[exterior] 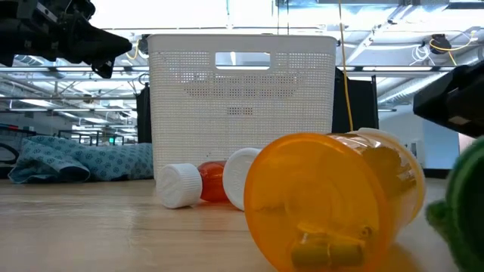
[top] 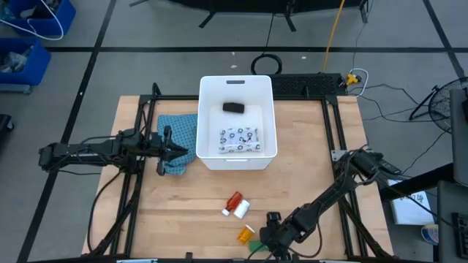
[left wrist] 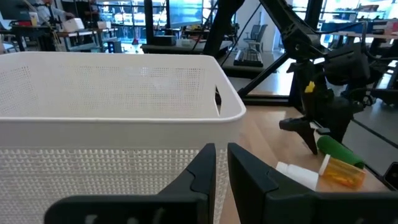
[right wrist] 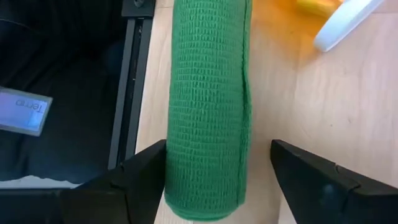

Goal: Pick & place medical supplies in basket/bin
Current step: Put the green bandage into the white container

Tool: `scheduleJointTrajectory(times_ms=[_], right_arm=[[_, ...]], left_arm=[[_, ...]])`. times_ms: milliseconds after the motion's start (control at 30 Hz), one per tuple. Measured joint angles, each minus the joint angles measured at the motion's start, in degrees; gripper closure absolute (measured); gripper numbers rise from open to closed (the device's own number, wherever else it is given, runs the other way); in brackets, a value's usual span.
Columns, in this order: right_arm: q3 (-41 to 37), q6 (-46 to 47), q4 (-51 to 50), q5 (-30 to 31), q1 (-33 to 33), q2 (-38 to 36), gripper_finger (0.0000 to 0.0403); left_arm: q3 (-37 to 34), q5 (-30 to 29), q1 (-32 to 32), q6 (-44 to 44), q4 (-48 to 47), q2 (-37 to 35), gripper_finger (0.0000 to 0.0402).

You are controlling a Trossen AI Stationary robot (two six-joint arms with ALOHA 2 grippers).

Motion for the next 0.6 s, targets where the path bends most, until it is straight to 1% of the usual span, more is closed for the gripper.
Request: scheduleJointTrajectory(times_ms=[133, 233, 333, 500, 600], right_arm=[[0.02, 0.0, 0.28, -2.08, -0.68, 0.3, 0.0136], [0.01, 0.02, -0.22, -2.43, -0.99, -0.37, 0.0158], [-0.07, -0.48, -0.93, -1.93, -1.26, -1.62, 0.02], [-0.09, -3.13, -2.54, -0.7, -1.5, -5.16, 0.0287], [-0.09, -4.7, -3.82, 1.36, -1.72, -8.33, 0.033]], left_arm=[[0.0, 0.0, 0.0, 0.16, 0.0, 0.0, 0.0355], [0.0, 0.0, -0.02, 0.23, 0.0, 0.0, 0.0355], [0.0, 0.0, 0.0, 0.33, 0.01, 0.0, 0.0355], [0.0, 0.0, -0.02, 0.33, 0.02, 0.0, 0.0355], [0.0, 0.0, 0.0, 0.47, 0.04, 0.0, 0.0355]])
